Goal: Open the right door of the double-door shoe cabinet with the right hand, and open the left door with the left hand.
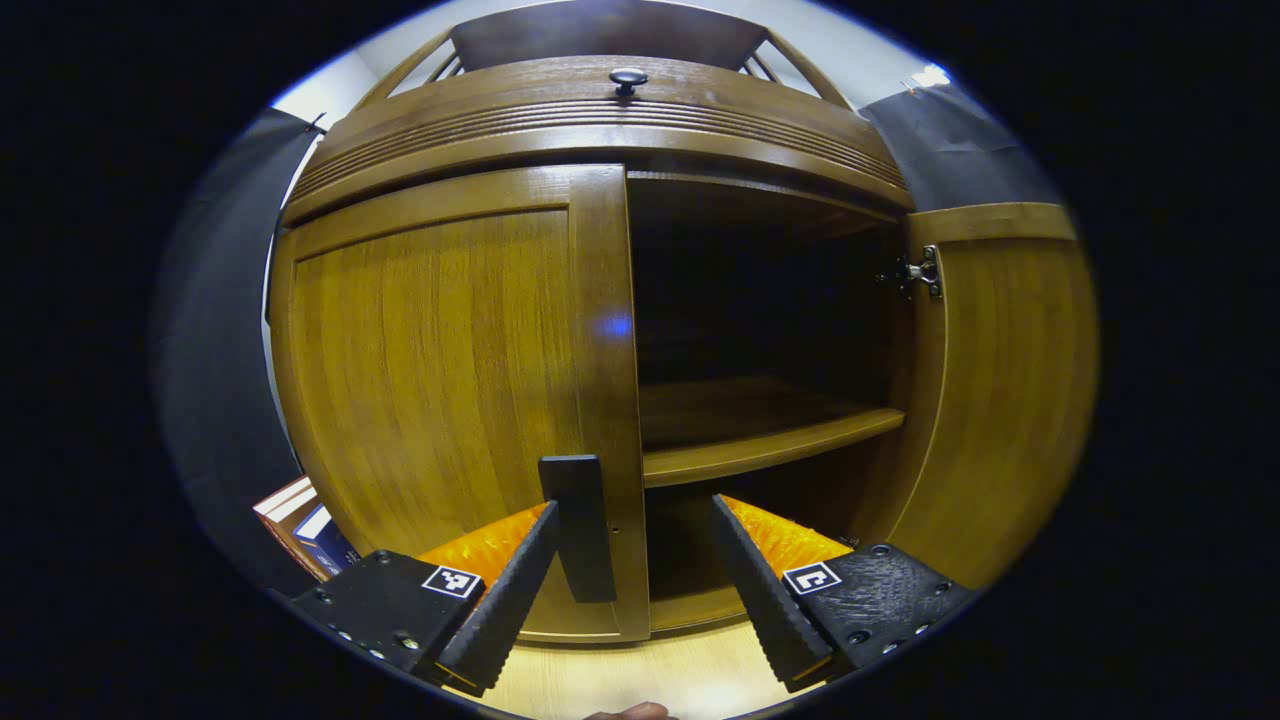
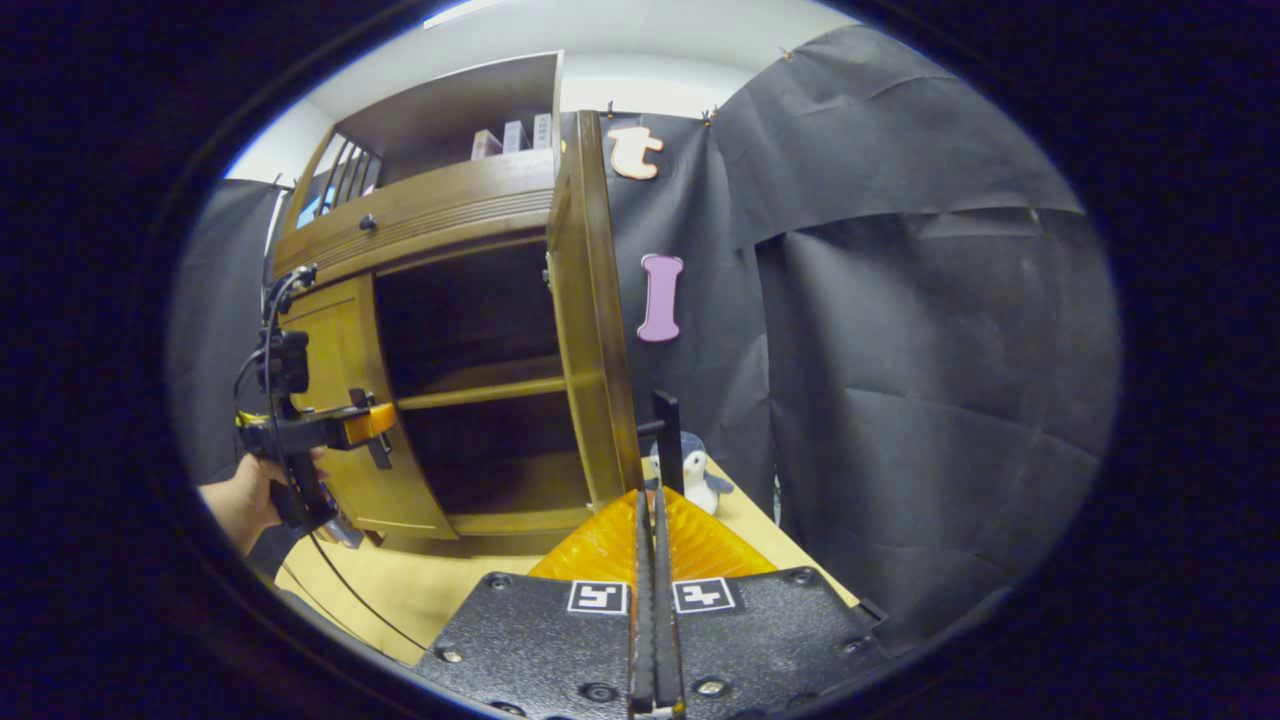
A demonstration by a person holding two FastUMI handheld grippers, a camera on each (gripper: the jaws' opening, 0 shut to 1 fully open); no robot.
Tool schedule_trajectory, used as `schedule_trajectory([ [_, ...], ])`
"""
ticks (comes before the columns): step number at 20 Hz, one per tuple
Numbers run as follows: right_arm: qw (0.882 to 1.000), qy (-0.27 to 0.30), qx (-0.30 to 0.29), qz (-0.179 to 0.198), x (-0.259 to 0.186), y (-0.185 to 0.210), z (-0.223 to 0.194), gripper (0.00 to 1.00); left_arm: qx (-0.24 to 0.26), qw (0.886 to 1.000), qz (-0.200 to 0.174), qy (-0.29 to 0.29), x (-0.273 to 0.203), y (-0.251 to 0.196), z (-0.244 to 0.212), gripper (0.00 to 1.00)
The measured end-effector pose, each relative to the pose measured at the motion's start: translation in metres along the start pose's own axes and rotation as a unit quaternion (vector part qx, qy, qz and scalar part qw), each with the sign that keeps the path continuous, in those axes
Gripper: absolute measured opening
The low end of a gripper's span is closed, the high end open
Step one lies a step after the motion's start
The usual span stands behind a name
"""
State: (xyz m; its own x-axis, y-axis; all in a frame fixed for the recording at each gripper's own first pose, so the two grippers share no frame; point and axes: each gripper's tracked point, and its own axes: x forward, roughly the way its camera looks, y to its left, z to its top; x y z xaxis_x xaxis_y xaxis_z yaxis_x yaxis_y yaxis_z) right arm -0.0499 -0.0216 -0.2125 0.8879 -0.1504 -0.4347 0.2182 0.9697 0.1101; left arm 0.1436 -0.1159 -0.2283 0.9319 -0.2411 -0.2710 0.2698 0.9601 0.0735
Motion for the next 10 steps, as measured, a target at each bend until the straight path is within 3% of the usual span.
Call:
schedule_trajectory([
  [3, 1.000, -0.018, -0.010, 0.004, -0.004, 0.006, 0.011, 0.00, -0.018, 0.999, 0.026, -0.007, -0.003, 0.016, -0.001, 0.94],
  [7, 0.999, -0.023, -0.033, 0.018, -0.012, 0.022, 0.012, 0.12, -0.028, 0.999, 0.034, 0.007, 0.007, 0.025, -0.009, 0.93],
  [10, 0.999, -0.017, -0.040, 0.028, -0.014, 0.034, 0.010, 0.26, -0.020, 0.999, 0.039, 0.011, 0.019, 0.030, -0.013, 0.93],
])
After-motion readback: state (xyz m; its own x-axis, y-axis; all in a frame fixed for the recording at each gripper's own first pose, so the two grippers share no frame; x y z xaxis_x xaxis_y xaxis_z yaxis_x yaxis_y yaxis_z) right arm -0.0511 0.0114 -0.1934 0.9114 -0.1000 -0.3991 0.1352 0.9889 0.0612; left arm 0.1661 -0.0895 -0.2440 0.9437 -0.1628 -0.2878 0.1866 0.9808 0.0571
